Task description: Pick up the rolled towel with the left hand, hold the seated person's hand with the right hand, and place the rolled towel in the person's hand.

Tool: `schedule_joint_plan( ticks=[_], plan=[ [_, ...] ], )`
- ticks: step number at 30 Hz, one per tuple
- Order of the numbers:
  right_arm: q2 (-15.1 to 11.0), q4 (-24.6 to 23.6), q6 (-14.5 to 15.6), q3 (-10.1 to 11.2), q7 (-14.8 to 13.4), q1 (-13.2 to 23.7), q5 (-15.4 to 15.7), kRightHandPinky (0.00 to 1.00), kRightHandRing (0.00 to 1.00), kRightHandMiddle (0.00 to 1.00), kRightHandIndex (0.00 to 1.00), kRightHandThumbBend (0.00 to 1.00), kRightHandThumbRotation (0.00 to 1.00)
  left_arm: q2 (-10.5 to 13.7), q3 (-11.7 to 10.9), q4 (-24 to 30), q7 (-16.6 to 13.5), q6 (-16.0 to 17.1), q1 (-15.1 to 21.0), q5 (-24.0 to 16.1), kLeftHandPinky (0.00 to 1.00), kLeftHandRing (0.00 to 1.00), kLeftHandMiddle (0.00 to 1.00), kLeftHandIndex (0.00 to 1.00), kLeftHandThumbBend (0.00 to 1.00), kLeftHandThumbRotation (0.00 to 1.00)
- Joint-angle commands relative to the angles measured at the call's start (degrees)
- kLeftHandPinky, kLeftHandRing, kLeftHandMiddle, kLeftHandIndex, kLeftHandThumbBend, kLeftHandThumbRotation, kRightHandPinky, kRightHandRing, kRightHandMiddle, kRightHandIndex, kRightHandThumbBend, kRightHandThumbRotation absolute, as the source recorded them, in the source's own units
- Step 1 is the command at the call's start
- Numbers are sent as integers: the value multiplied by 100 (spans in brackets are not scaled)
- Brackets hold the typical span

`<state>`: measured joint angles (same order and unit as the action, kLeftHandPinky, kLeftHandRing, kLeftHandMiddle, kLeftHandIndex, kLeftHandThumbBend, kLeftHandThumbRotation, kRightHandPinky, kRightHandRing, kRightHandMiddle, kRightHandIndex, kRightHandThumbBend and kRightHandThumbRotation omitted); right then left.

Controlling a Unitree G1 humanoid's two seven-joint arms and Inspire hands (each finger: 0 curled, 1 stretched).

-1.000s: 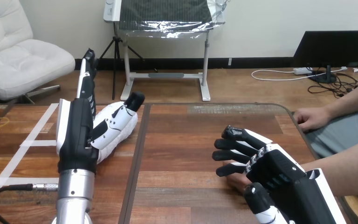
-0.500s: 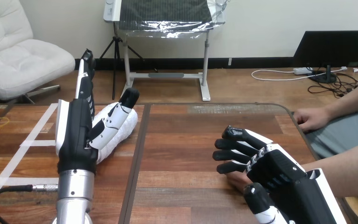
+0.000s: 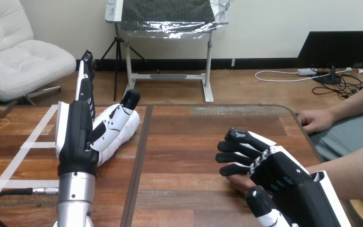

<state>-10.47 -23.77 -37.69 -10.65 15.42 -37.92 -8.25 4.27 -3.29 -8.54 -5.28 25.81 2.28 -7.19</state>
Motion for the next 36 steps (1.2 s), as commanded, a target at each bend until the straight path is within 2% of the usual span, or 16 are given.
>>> schedule_joint_plan(
  ticks=[1, 6, 7, 16, 30, 33, 36],
  plan=[
    [27, -245, 35, -12, -18, 225, -38, 65, 73, 77, 79, 53, 57, 48, -49, -44, 6, 42, 313, 75, 100, 100, 100, 100, 67, 41],
    [38, -248, 40, -18, -24, 231, -30, 64, 73, 77, 79, 53, 57, 60, -67, -138, 6, 70, 389, 104, 100, 100, 100, 100, 72, 32],
    [39, -250, 43, -20, -22, 236, -29, 64, 73, 77, 79, 53, 57, 65, -74, -173, 3, 78, 415, 106, 100, 100, 100, 100, 75, 28],
    [52, -237, 58, -13, -27, 259, -9, 64, 73, 76, 78, 54, 56, 135, -108, -366, -77, 28, 595, -8, 100, 100, 100, 100, 86, 15],
    [56, -205, 56, -7, -21, 313, 13, 65, 73, 76, 78, 53, 55, 376, -97, -824, -395, -50, 980, -461, 100, 100, 100, 100, 96, 4],
    [56, -215, 74, -12, -22, 317, 9, 65, 73, 76, 78, 53, 55, 438, -84, -961, -456, -52, 1082, -533, 98, 99, 100, 100, 96, 2],
    [58, -217, 83, -18, -22, 326, 3, 65, 73, 76, 78, 53, 55, 506, -68, -1121, -518, -58, 1196, -617, 91, 96, 100, 100, 96, 1]
  ],
)
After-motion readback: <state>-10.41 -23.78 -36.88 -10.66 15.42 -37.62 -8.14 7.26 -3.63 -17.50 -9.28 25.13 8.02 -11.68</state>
